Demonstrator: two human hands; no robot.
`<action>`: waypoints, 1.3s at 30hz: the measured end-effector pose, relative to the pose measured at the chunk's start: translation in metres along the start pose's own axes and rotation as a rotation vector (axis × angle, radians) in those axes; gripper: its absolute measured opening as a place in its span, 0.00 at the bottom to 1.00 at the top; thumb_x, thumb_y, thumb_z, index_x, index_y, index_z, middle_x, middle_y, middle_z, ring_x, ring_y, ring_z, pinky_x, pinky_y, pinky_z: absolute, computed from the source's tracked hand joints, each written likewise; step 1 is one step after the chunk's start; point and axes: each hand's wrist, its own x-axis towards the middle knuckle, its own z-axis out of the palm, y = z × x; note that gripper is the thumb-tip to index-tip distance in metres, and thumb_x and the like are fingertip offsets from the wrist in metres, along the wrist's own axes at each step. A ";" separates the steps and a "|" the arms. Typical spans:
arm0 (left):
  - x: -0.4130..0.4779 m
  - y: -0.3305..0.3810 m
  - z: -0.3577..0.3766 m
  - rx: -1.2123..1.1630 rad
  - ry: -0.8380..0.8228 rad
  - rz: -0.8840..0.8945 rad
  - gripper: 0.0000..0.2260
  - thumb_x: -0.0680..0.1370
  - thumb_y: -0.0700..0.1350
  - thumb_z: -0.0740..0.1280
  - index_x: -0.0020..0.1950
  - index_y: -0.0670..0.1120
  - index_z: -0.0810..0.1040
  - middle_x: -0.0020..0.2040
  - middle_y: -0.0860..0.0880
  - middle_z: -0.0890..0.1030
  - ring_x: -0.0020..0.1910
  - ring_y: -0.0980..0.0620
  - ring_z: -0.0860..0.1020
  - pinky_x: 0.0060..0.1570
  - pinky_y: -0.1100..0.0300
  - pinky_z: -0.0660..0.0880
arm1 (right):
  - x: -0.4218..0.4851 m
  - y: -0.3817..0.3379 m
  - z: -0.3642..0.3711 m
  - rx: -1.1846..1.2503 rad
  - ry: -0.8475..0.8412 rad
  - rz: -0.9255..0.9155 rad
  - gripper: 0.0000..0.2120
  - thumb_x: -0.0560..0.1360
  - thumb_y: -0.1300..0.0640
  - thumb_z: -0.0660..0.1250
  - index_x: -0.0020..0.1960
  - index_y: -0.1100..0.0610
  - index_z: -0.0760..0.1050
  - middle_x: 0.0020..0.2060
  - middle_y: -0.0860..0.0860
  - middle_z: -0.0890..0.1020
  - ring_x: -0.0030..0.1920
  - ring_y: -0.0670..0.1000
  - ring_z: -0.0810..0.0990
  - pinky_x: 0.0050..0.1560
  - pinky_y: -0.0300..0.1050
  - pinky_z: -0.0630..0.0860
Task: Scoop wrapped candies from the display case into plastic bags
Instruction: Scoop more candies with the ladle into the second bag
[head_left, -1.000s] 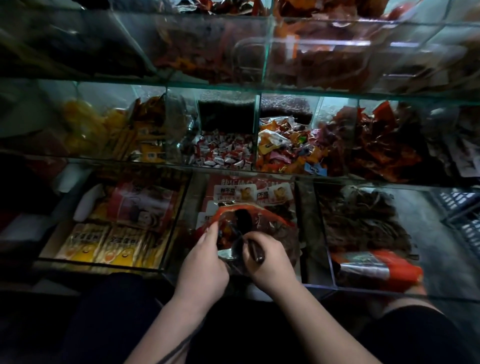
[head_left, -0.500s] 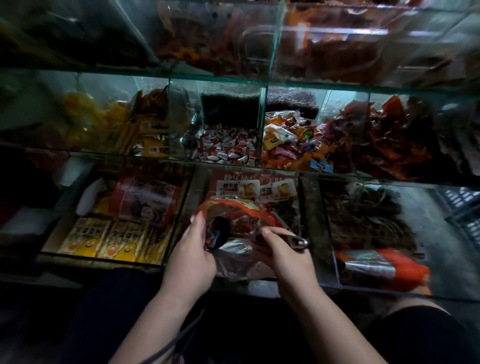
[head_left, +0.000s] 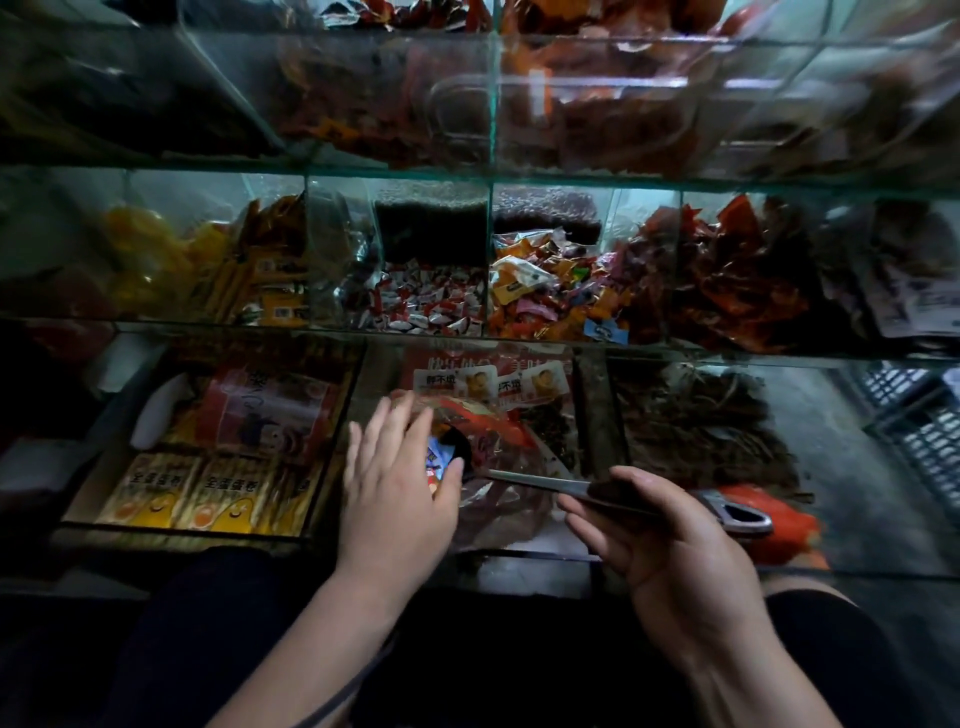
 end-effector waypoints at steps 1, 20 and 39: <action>0.005 0.003 0.001 0.036 -0.037 0.014 0.30 0.82 0.62 0.55 0.81 0.49 0.60 0.83 0.51 0.53 0.81 0.54 0.43 0.79 0.52 0.37 | -0.006 -0.006 0.001 0.007 -0.009 -0.015 0.07 0.75 0.61 0.66 0.47 0.64 0.81 0.42 0.65 0.85 0.48 0.70 0.86 0.41 0.52 0.86; 0.142 0.105 -0.009 -0.388 -0.080 0.230 0.24 0.86 0.55 0.55 0.80 0.47 0.64 0.80 0.46 0.64 0.79 0.48 0.58 0.78 0.53 0.56 | -0.016 -0.092 0.026 0.198 0.046 -0.359 0.06 0.82 0.61 0.62 0.51 0.61 0.77 0.41 0.57 0.87 0.52 0.64 0.87 0.54 0.51 0.84; 0.137 0.076 0.005 -0.569 -0.159 0.026 0.25 0.84 0.49 0.62 0.81 0.51 0.62 0.79 0.50 0.64 0.78 0.50 0.62 0.74 0.58 0.60 | 0.025 -0.078 0.018 -1.173 -0.331 -1.137 0.10 0.78 0.62 0.70 0.59 0.59 0.82 0.66 0.53 0.80 0.69 0.46 0.77 0.69 0.41 0.73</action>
